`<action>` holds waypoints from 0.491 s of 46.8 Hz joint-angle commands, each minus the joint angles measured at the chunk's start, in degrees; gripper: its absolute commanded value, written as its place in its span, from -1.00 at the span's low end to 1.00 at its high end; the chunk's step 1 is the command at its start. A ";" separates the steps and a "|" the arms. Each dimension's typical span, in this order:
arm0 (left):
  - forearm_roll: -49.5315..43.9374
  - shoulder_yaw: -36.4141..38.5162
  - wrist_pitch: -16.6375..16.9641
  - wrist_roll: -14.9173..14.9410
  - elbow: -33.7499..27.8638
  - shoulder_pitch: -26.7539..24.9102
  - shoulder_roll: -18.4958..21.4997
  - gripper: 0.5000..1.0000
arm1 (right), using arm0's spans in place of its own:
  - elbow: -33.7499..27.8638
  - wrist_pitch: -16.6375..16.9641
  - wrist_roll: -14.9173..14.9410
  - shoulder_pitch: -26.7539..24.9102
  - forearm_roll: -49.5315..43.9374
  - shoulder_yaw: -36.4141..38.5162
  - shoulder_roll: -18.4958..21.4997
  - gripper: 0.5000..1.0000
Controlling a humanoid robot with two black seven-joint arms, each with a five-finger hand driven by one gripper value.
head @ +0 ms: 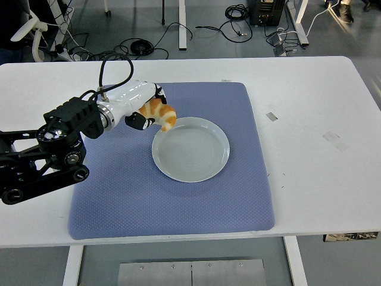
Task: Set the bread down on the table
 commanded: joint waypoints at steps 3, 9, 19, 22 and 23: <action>0.10 -0.22 0.10 -0.32 0.01 0.18 2.84 -0.81 | 0.00 -0.01 0.01 0.00 0.00 -0.03 0.00 1.00; -0.16 -0.31 0.36 -0.41 0.09 0.71 5.65 -0.83 | 0.00 -0.01 0.01 0.00 0.00 0.05 0.00 1.00; -0.51 -0.30 1.24 -0.41 1.32 3.69 9.43 -0.83 | 0.00 -0.01 0.01 0.00 0.00 0.05 0.00 1.00; -0.51 -0.30 2.11 -0.50 2.64 4.40 9.70 -0.83 | 0.00 -0.01 0.01 0.00 0.00 0.05 0.00 1.00; -0.51 -0.30 2.38 -0.59 3.17 4.57 9.70 -0.83 | 0.00 -0.01 0.01 0.00 0.00 -0.03 0.00 1.00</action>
